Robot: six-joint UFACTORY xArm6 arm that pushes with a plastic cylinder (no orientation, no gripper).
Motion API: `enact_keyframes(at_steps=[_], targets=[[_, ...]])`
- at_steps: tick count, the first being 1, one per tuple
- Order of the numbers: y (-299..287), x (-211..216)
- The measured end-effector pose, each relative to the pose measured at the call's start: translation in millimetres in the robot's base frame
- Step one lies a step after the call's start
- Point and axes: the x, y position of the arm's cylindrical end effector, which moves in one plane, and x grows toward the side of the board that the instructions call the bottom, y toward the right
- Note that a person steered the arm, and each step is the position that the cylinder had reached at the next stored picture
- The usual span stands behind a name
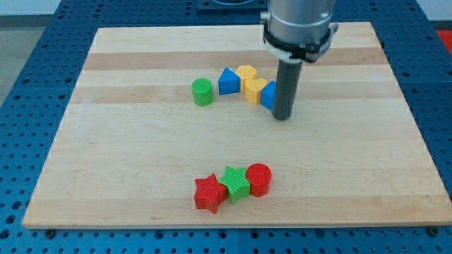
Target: Push the blue blocks and yellow blocks towards the top center of the board
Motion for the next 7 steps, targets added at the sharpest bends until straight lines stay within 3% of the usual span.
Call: enact_keyframes(at_steps=[3,4,5,6,7], targets=[[-18.0,-114.5],[-20.8,-131.6],[18.8,-85.4],[16.4,-26.1],[-23.8,-0.1]])
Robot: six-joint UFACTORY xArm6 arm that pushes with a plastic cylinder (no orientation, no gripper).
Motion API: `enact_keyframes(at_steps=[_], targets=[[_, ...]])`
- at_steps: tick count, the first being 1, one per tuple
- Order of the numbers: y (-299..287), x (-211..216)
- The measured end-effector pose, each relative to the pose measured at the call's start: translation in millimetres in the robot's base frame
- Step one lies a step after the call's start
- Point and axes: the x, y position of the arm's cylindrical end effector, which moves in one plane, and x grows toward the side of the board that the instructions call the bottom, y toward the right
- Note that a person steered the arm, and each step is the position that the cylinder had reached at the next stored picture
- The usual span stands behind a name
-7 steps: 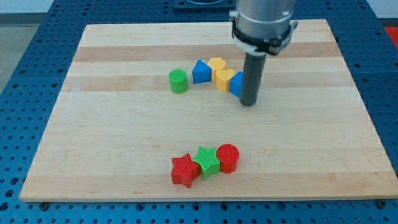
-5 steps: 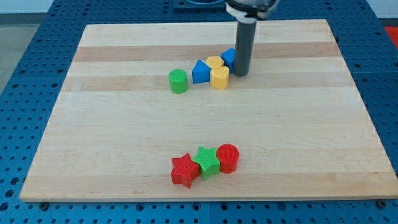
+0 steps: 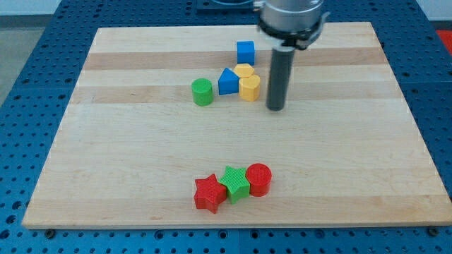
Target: Push the blue blocks and yellow blocks towards the top center of the board
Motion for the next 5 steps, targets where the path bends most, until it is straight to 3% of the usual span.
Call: enact_keyframes(at_steps=[1,3,4,5], targets=[[-31.6,-35.2],[-32.4,-128.4],[-32.0,-132.4],[-21.8,-78.4]])
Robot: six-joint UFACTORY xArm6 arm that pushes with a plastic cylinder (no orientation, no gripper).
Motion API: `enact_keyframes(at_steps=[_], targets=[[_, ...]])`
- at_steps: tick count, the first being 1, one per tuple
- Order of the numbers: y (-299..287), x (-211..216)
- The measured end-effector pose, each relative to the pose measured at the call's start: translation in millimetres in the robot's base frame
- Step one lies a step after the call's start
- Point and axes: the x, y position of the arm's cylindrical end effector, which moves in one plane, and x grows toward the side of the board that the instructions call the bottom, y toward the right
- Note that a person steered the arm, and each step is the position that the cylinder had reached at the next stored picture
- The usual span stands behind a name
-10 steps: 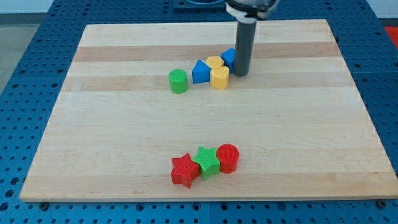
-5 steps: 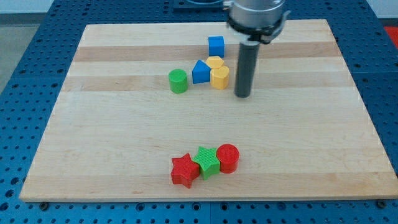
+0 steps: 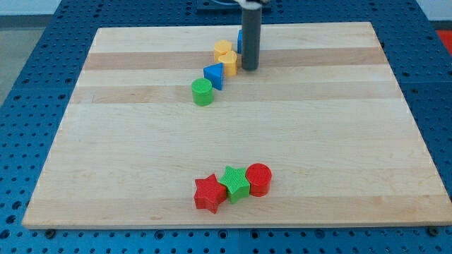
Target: Push the blue blocks and yellow blocks towards the top center of the board
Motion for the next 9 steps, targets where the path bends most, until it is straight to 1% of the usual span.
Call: enact_keyframes(at_steps=[1,2,3,5,6,7,8,9], targets=[[-32.6,69.1],[-89.0,117.4],[-109.8,99.3],[-62.5,36.4],[-81.9,-1.1],[-86.2,-22.1],[-77.7,-37.8],[-67.9,-63.2]])
